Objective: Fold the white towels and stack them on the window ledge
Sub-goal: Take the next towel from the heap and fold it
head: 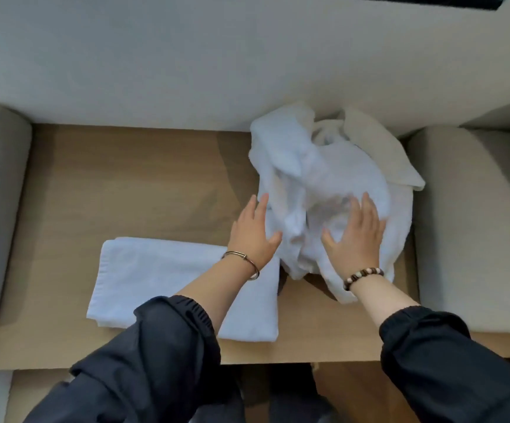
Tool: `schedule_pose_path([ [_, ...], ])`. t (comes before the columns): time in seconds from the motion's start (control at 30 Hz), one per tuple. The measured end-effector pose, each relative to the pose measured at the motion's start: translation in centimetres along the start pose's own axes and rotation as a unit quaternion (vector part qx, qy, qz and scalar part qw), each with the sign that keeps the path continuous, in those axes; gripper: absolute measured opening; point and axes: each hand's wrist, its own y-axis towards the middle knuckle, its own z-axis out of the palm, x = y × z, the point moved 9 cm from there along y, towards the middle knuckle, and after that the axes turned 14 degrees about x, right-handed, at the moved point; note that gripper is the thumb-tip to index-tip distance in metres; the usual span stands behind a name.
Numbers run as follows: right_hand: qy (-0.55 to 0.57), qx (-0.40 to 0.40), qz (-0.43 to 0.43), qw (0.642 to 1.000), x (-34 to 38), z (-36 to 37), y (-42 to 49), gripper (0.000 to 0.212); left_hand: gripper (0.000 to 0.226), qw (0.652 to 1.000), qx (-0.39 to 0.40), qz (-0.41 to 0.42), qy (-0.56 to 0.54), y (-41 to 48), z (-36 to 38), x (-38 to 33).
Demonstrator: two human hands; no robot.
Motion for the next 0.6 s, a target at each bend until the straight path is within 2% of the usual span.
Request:
schedule_pose_path([
  [0.13,0.056,0.0,0.099,0.994,-6.6,-3.6,3.5,0.101,0.082,0.971,-0.011,-0.051,-0.232,3.2,1.0,-3.2],
  [0.2,0.138,0.065,0.099,0.983,-8.4,-3.0,5.2,0.112,0.088,0.946,-0.015,-0.055,-0.32,5.0,1.6,-4.5],
  [0.27,0.197,0.156,0.062,0.966,-8.4,-1.4,6.3,0.123,0.096,0.913,-0.019,-0.049,-0.406,6.7,2.3,-5.3],
  [0.33,0.135,0.233,0.024,0.963,-7.7,0.5,6.6,0.131,0.089,0.911,-0.033,-0.055,-0.408,7.8,2.6,-5.8],
  [0.4,0.042,0.26,0.001,0.965,-7.3,1.5,7.0,0.127,0.078,0.916,-0.058,-0.074,-0.39,8.5,2.8,-5.5],
  [0.47,-0.013,0.228,-0.024,0.973,-7.3,1.2,7.7,0.112,0.08,0.909,-0.092,-0.098,-0.394,8.7,2.9,-4.9],
  [0.57,-0.006,0.182,-0.052,0.982,-7.3,-0.2,8.3,0.089,0.101,0.886,-0.161,-0.162,-0.404,7.8,3.3,-4.9],
  [0.6,0.011,0.178,-0.063,0.982,-7.3,-0.8,8.4,0.082,0.102,0.872,-0.183,-0.19,-0.412,7.4,3.3,-5.2],
])
